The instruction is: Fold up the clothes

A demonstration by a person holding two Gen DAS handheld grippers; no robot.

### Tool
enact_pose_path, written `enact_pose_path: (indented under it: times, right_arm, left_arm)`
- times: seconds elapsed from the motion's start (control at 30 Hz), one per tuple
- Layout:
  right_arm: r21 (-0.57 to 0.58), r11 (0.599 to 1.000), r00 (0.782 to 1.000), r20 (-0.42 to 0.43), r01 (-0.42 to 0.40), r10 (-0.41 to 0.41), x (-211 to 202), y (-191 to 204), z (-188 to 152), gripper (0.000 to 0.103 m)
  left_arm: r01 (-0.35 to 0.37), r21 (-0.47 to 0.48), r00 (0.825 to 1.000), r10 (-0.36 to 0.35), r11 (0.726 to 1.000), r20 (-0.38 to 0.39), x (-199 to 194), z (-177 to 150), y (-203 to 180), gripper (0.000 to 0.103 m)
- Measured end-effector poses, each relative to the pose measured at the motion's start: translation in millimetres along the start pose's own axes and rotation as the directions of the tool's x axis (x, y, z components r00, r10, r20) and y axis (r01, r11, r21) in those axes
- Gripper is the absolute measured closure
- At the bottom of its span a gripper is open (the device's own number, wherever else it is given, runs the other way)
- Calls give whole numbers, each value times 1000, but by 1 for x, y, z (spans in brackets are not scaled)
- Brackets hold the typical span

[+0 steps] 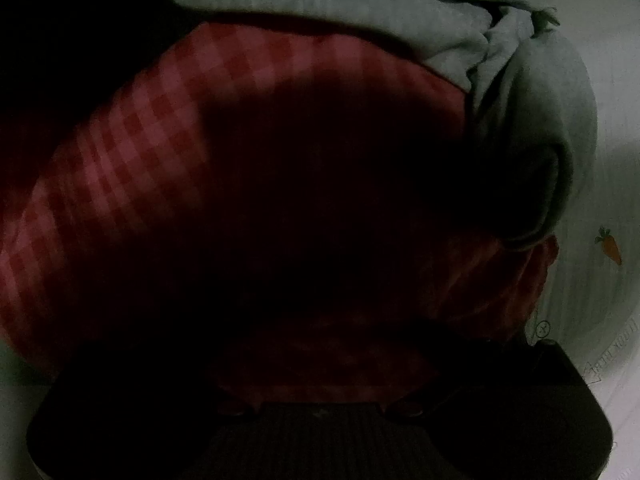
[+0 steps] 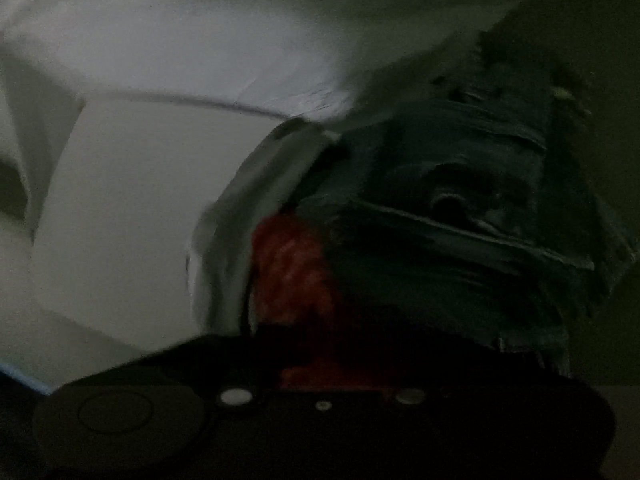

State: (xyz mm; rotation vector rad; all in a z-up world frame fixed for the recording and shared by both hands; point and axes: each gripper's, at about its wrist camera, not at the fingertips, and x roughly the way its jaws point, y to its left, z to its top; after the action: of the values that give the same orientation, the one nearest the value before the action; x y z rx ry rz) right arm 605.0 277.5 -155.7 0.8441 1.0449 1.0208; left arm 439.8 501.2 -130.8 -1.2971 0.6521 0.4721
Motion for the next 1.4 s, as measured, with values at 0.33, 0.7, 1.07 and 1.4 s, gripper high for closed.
enact_pose_path:
  times: [0.33,0.7,1.07,1.4]
  right_arm:
    - [-146,956,962,69,-254,266,-43,90,6,102]
    - [-304,874,852,256,-378,457,-218,140,-1,102]
    - [88,851,735,465,517,-494,-465,-56,-130,100]
    - [231,695,592,384,681,-708,-523,-122,-175,81]
  left_arm:
    - [109,57,988,-114,992,104,-64,-18,-76,0]
    - [174,212,961,-213,962,178,-162,-106,-93,0]
    - [166,378,985,-170,911,-22,-144,-241,-90,0]
    - [141,511,968,-10,848,-250,-97,-348,-78,0]
